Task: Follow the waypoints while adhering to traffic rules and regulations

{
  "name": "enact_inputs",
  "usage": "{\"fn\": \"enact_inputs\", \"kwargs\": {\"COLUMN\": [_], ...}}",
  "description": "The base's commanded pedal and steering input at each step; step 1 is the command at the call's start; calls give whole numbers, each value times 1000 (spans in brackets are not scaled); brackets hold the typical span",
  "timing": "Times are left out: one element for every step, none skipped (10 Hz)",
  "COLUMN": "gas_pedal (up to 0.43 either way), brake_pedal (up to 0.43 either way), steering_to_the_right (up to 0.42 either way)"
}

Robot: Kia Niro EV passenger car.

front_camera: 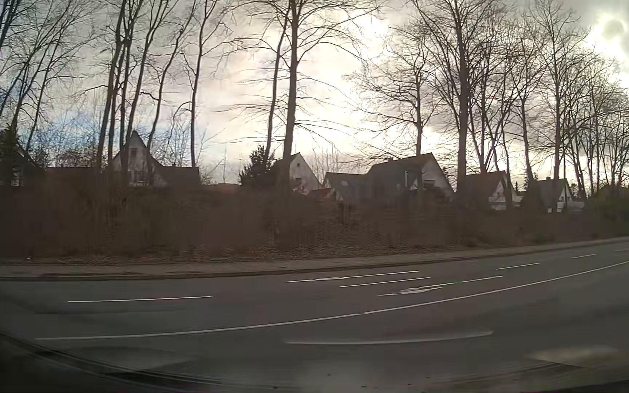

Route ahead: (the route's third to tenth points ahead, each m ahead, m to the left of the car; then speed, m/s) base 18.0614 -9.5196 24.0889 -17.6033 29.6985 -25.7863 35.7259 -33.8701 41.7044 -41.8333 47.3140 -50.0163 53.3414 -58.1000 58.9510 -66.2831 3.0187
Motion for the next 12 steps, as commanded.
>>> {"fn": "enact_inputs", "kwargs": {"gas_pedal": [370,370,370,370,370,370,370,370,370,370,370,370], "brake_pedal": [0,0,0,0,0,0,0,0,0,0,0,0], "steering_to_the_right": [555,553,538,512,481,455,409,370,364,369,375,381]}}
